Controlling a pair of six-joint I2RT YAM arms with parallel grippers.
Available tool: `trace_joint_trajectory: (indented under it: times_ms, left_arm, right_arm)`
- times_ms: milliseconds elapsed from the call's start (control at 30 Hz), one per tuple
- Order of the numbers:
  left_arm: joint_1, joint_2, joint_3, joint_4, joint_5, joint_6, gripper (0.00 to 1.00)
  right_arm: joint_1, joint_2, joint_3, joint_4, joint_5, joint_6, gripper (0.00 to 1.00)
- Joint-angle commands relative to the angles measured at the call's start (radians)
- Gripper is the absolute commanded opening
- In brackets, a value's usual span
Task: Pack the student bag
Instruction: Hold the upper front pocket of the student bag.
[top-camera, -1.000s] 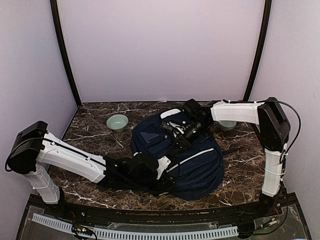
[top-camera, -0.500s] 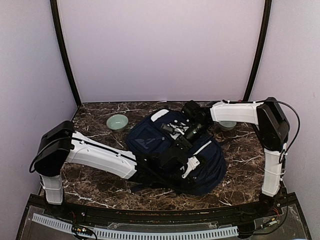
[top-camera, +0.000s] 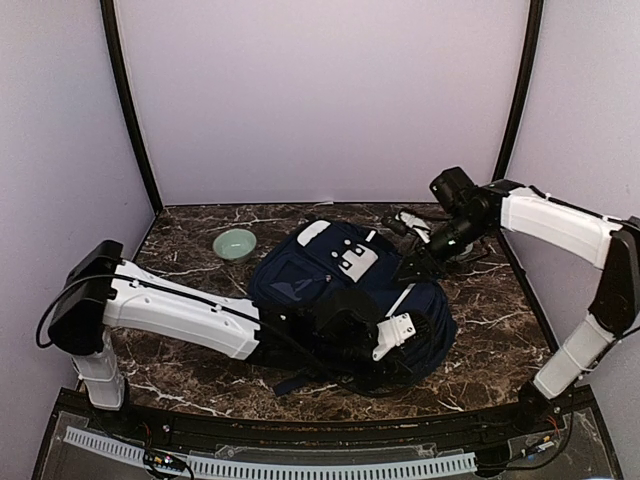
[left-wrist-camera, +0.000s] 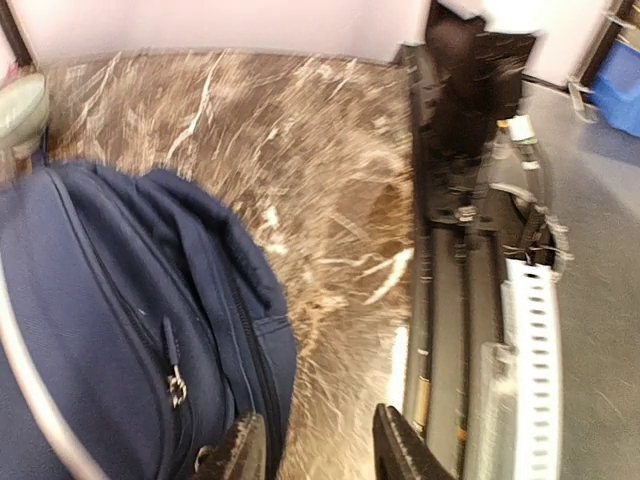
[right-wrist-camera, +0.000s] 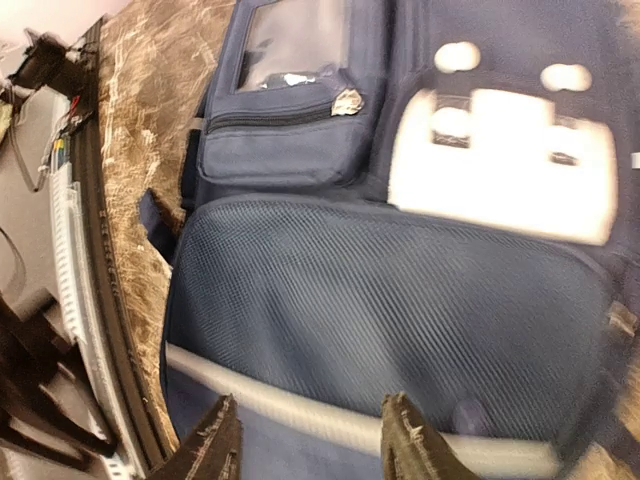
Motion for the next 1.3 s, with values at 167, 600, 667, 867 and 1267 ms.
trace_joint_trajectory:
  times_ms: [167,600,667,867,1267]
  left_arm:
    - [-0.004,-0.110,0.052,-0.340,-0.153,0.406,0.44]
    - [-0.003,0.068,0.149,-0.279,-0.326,0.618,0.41]
    - [-0.003,0.081,0.148,-0.254,-0.382,0.632,0.39]
    - [-0.003,0.037,0.088,-0.133,-0.448,0.664,0.38]
    - [0.007,0.059,0.071,-0.105,-0.423,0.683,0.37]
  right_arm:
    - [-0.061,-0.409,-0.226,0.088,0.199,-0.013,0.60]
    - [-0.083,-0.538,-0.293,-0.035,0.153,-0.082,0.93]
    - [-0.083,-0.544,-0.317,-0.038,0.135,-0.102,0.88]
    - [-0.082,-0.551,-0.371,-0.014,0.109,-0.124,0.81]
    - [-0.083,-0.535,-0.382,-0.002,0.066,-0.113,0.77]
